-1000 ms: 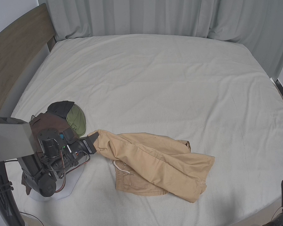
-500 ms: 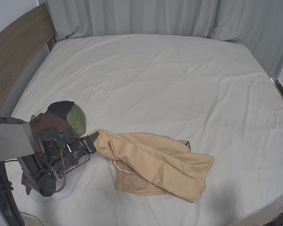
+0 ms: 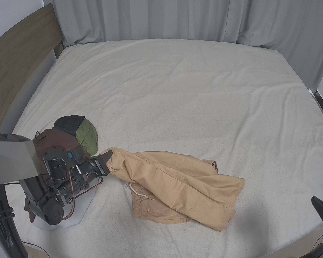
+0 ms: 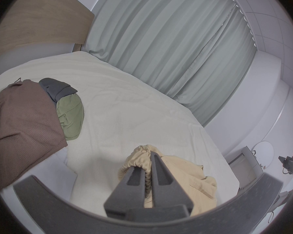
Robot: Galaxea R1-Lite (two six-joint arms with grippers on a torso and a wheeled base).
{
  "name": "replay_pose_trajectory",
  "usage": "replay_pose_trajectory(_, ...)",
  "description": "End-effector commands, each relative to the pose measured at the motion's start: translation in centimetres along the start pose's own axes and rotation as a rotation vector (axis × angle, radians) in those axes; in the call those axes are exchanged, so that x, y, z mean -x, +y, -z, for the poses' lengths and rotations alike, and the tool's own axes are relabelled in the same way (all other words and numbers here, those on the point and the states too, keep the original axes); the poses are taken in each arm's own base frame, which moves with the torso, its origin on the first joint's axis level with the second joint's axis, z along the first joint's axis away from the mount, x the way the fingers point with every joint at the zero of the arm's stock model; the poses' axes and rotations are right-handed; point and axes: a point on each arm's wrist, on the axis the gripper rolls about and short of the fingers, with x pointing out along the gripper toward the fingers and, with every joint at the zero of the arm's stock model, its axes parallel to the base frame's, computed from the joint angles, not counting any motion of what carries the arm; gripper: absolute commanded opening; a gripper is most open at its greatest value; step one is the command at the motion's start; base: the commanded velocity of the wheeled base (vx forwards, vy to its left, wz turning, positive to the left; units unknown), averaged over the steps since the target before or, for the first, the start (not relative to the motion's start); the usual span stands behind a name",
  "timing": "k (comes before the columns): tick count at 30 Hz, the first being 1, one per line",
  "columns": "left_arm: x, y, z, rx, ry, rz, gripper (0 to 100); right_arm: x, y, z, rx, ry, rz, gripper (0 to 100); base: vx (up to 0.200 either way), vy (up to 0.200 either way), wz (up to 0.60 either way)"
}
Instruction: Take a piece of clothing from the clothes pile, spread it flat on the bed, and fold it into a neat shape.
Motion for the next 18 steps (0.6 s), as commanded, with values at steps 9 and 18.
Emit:
replay_pose_trajectory(9, 0.1, 0.0, 0.0, -0.001, -0.003, -0.001, 0, -3.0, -0.4, 1.3, -0.064, 0.205, -0.181, 100, 0.0, 0.0, 0.0)
replay_pose_trajectory(18, 0.0, -0.1, -0.3, -0.001, -0.014, 0.005, 0, -5.4, -0.3, 1.5, -0.103, 0.316, -0.319, 100, 0.0, 0.0, 0.0)
